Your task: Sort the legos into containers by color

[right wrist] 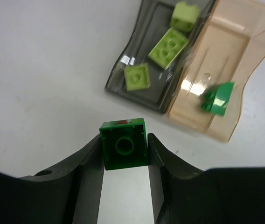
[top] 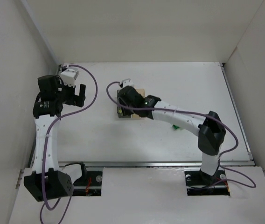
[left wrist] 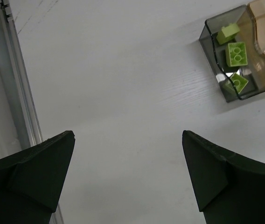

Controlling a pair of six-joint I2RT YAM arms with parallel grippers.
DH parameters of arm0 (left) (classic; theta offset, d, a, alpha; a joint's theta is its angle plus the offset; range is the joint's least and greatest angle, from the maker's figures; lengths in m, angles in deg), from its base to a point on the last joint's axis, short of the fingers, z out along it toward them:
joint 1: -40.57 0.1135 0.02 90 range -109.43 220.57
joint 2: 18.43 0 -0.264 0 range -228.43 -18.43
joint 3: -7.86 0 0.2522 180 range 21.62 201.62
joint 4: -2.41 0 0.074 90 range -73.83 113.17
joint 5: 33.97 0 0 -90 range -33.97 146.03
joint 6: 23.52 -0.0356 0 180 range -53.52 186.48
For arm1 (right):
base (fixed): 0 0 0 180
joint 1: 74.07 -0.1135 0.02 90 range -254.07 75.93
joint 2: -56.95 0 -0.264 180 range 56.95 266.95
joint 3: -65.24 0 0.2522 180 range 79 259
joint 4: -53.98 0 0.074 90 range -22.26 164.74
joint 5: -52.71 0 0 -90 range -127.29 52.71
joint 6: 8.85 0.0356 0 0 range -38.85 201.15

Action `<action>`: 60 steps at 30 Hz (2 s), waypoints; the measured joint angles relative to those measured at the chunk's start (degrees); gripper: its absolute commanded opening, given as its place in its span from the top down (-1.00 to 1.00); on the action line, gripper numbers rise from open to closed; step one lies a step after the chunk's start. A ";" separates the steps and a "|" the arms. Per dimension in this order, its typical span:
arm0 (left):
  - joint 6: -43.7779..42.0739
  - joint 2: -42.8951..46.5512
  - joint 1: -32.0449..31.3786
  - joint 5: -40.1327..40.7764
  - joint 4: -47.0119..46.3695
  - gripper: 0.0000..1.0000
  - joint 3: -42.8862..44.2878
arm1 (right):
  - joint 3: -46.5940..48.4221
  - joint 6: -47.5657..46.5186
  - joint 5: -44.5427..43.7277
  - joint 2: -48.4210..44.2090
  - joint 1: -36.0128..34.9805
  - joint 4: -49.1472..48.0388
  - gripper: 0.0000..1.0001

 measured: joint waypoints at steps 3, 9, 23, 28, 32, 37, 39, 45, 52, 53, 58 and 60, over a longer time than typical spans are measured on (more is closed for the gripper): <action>-5.18 -4.70 -0.31 -1.14 -0.63 -0.98 0.48 | 6.47 -1.09 2.82 5.68 6.23 0.24 1.00; -9.77 -18.08 -3.32 -1.60 -2.54 -0.81 5.33 | 10.47 -1.62 9.75 11.93 14.53 0.72 1.00; -9.75 -27.12 -10.01 -3.96 -7.87 -0.81 8.83 | 13.84 -0.42 16.72 15.89 19.26 2.19 -0.85; -9.51 -28.50 -10.03 -4.20 -7.67 -0.81 11.30 | 13.75 -0.72 17.42 15.17 20.09 2.60 -1.00; -9.53 -28.59 -10.62 -4.15 -7.15 -0.81 11.37 | 12.85 0.28 16.44 11.78 20.90 3.58 -1.00; -9.55 -28.59 -12.94 -4.11 -6.56 -0.81 11.43 | 2.16 2.67 15.30 -1.16 25.31 3.43 -1.00; -9.53 -28.59 -14.01 -4.02 -6.34 -0.81 11.72 | -2.95 3.17 14.14 -7.13 29.07 3.72 -1.00; -9.88 -28.44 -17.46 -2.12 -5.86 -0.81 13.68 | -16.72 5.79 9.20 -17.38 37.20 4.85 -1.00; -11.87 -27.10 -21.94 1.75 -5.25 -0.84 14.21 | -27.06 9.90 8.20 -19.02 37.46 5.31 -1.00; -12.20 -26.62 -22.80 2.62 -5.03 -0.84 14.21 | -27.58 10.14 8.22 -19.02 37.62 5.31 -1.00; -13.27 -22.93 -27.47 5.90 -4.66 -0.89 14.05 | -29.11 10.93 8.24 -19.69 37.68 4.15 -1.00; -13.31 -20.98 -28.98 6.58 -4.57 -0.89 13.79 | -30.45 11.10 8.24 -20.74 37.68 3.52 -1.00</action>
